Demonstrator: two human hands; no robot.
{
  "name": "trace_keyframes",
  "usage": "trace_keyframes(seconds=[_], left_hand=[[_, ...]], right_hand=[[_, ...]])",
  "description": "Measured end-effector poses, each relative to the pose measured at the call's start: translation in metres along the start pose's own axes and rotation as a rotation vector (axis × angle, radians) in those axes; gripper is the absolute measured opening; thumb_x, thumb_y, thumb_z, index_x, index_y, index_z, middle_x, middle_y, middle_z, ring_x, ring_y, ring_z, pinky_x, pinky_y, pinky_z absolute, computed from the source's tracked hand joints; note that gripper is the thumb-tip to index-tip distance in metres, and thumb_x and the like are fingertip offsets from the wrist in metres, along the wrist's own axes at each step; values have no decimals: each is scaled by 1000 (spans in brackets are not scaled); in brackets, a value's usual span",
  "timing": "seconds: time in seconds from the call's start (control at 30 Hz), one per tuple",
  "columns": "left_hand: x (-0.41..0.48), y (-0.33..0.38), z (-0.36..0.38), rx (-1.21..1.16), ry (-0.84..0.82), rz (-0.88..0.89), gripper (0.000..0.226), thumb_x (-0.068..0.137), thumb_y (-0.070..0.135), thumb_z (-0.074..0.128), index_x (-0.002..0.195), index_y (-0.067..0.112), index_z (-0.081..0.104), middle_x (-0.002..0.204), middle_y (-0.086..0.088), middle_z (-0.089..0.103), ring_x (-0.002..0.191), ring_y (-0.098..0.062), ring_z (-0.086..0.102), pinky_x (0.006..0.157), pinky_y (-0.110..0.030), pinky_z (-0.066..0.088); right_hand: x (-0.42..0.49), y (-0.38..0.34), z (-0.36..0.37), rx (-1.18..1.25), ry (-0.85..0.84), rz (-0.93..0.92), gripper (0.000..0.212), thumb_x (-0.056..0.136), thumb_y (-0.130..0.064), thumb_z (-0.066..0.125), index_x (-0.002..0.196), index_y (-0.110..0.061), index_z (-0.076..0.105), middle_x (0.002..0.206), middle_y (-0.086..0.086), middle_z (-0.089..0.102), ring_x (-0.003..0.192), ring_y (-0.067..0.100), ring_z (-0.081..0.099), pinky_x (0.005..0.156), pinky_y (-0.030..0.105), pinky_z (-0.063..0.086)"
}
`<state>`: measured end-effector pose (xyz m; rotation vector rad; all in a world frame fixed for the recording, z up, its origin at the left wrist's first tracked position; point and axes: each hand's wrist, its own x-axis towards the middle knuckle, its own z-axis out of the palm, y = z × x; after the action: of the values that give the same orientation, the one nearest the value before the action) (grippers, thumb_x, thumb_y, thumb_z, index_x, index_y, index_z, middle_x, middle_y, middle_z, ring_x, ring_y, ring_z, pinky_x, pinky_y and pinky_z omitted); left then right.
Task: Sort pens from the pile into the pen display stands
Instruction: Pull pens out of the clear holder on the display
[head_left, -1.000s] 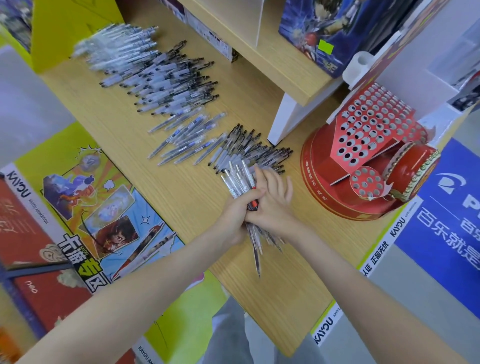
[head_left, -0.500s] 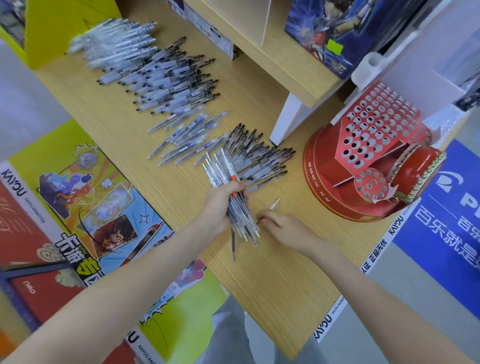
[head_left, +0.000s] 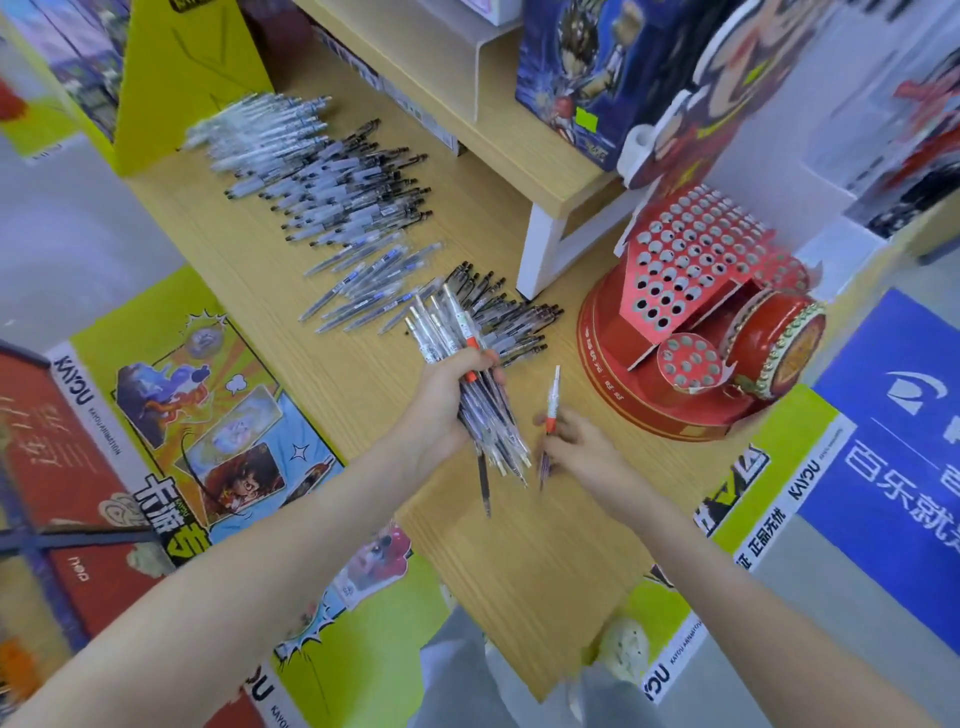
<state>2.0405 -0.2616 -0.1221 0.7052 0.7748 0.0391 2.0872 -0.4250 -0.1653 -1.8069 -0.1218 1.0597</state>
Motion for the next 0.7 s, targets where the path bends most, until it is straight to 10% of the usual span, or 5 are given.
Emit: trace_keyframes(seconds=[0.7], left_hand=[[-103, -56, 321, -98, -264, 431, 18, 88, 0, 39, 77, 5, 51, 60, -2, 50, 55, -14, 49, 64, -28, 42]], right_hand=[[-150, -28, -265, 581, -425, -347, 18, 88, -13, 50, 105, -8, 52, 74, 5, 57, 63, 13, 51, 54, 20, 43]])
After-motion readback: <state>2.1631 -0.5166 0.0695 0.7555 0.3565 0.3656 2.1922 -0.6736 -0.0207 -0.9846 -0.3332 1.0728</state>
